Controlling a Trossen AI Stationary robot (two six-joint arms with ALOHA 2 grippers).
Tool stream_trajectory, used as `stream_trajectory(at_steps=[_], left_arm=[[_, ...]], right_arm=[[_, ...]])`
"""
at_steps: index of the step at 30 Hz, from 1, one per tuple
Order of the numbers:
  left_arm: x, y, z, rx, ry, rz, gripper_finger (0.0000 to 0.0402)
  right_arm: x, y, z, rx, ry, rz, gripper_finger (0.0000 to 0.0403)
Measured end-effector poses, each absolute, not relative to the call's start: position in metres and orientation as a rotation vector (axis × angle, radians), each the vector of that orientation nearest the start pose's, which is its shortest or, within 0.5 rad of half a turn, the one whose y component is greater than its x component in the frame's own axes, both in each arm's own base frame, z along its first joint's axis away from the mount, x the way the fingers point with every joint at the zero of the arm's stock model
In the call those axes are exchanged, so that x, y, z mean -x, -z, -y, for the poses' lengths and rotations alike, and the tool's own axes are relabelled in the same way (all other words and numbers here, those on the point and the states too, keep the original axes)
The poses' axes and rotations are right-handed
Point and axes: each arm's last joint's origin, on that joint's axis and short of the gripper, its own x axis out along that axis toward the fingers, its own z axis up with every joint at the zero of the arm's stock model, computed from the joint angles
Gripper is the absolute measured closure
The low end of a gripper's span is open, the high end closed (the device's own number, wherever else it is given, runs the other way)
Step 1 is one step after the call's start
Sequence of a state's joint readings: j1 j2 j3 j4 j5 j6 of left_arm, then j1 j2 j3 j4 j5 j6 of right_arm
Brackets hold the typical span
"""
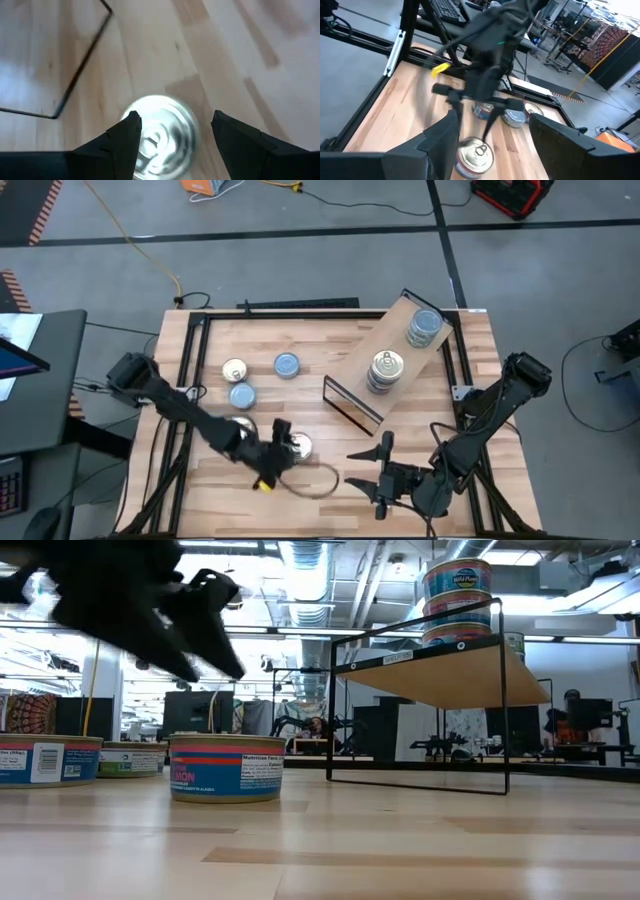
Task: Stack canned seafood by type on shelf
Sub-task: Stack the blue and pink tuna can on the shelf
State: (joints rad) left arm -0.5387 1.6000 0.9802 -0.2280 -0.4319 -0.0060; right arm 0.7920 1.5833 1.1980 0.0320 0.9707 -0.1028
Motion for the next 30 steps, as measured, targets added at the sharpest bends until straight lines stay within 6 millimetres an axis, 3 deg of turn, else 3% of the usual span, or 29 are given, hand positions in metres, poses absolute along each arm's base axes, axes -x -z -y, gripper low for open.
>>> stream_trajectory(at_steps=[5, 15, 19, 30], left_arm=[[-0.287, -0.184, 0.182, -0.546, 0.053, -0.822, 0.0166], [-0.288, -0.148, 0.199, -0.921, -0.006, -0.898, 0.0179], [-0.285, -0.138, 0.203, -0.995, -0.027, -0.906, 0.0221], [-0.286, -0.137, 0.202, -0.905, -0.051, -0.912, 0.0384]], right_arm=[[-0.266, -0.302, -0.231, 0.372, 0.174, -0.237, 0.0127], [-0.265, -0.302, -0.232, 0.343, 0.175, -0.234, 0.0127], [-0.265, -0.300, -0.232, 0.337, 0.177, -0.242, 0.0127], [-0.265, -0.300, -0.231, 0.333, 0.179, -0.246, 0.0127]])
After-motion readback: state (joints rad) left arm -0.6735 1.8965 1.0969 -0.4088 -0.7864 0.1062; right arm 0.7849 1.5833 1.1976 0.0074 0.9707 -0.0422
